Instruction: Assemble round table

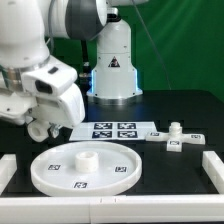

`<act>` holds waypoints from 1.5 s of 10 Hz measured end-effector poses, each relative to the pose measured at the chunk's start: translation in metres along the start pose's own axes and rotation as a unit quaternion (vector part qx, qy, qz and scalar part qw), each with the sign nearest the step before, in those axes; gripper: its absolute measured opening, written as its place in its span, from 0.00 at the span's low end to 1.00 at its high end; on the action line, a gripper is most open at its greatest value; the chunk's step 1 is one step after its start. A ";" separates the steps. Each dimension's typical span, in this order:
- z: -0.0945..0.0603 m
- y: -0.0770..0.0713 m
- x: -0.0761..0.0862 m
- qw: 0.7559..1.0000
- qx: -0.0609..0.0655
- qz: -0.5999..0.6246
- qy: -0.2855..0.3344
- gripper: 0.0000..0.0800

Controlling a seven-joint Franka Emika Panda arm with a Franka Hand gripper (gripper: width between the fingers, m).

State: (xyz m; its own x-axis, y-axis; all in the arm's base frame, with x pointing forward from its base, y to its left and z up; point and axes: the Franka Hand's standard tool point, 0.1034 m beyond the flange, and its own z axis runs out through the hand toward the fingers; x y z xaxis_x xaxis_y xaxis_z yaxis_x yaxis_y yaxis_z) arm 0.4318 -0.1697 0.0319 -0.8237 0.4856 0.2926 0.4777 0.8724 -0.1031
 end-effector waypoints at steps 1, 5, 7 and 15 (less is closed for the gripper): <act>0.009 -0.003 -0.001 1.000 0.000 0.001 0.008 0.51; 0.024 -0.013 -0.007 1.000 -0.002 0.015 0.020 0.51; 0.025 -0.013 -0.007 1.000 -0.002 0.016 0.021 0.51; 0.004 -0.014 -0.010 0.999 -0.004 0.037 0.000 0.81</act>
Offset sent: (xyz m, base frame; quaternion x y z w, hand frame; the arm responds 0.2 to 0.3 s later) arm -0.0036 -0.0115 -0.0244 0.0059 0.0282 -0.0056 0.9996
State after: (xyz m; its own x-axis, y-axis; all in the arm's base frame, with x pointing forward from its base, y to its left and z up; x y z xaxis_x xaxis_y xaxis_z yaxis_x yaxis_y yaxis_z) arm 0.4318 -0.1869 0.0266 -0.7863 0.5483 0.2848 0.5393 0.8340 -0.1167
